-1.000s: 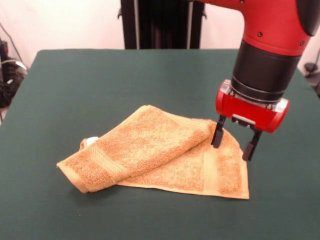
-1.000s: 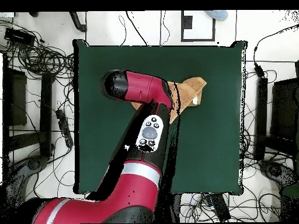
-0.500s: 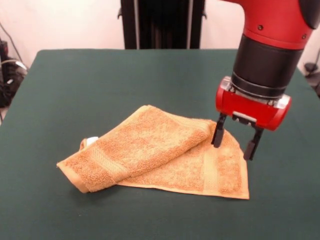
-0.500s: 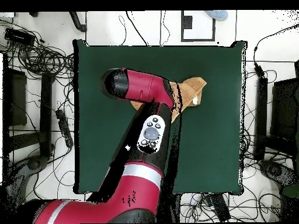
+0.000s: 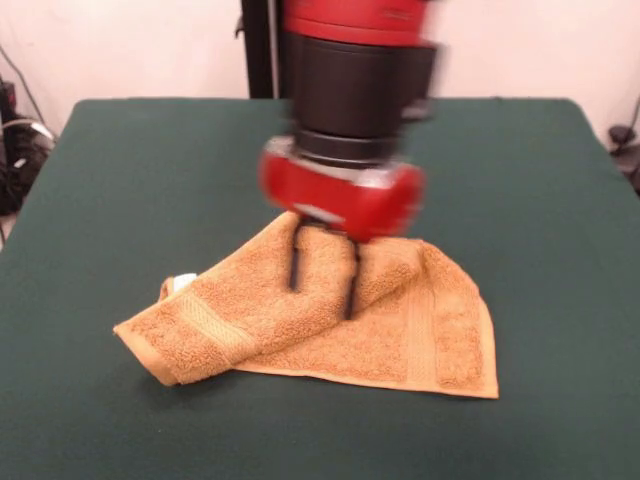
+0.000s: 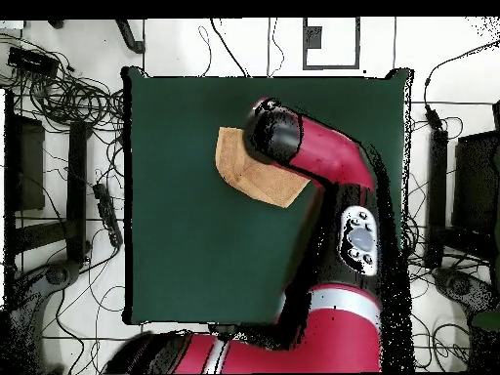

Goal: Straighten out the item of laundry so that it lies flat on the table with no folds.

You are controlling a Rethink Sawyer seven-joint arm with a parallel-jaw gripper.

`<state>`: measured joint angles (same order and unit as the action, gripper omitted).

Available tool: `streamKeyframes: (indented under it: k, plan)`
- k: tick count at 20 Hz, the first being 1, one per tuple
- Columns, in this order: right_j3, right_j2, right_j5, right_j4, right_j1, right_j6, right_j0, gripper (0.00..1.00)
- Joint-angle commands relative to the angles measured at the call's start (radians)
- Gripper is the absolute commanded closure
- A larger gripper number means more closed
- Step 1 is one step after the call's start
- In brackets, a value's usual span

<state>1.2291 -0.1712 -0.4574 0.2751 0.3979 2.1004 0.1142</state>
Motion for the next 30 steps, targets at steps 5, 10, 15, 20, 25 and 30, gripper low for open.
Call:
streamKeyframes:
  k: [5, 10, 15, 20, 25, 30]
  plan:
    - [0.276, 0.276, 0.09, -0.225, 0.062, -0.174, 0.188, 0.0]
    - [0.269, 0.292, 0.088, -0.312, 0.058, -0.126, 0.212, 0.0]
    - [0.254, 0.282, 0.069, -0.358, 0.061, -0.072, 0.205, 0.0]
    - [0.241, 0.292, 0.058, -0.382, 0.06, -0.046, 0.212, 0.0]
    - [0.24, 0.302, 0.058, -0.384, 0.065, -0.011, 0.225, 0.0]
    - [0.232, 0.32, 0.078, -0.398, 0.06, -0.014, 0.254, 0.0]
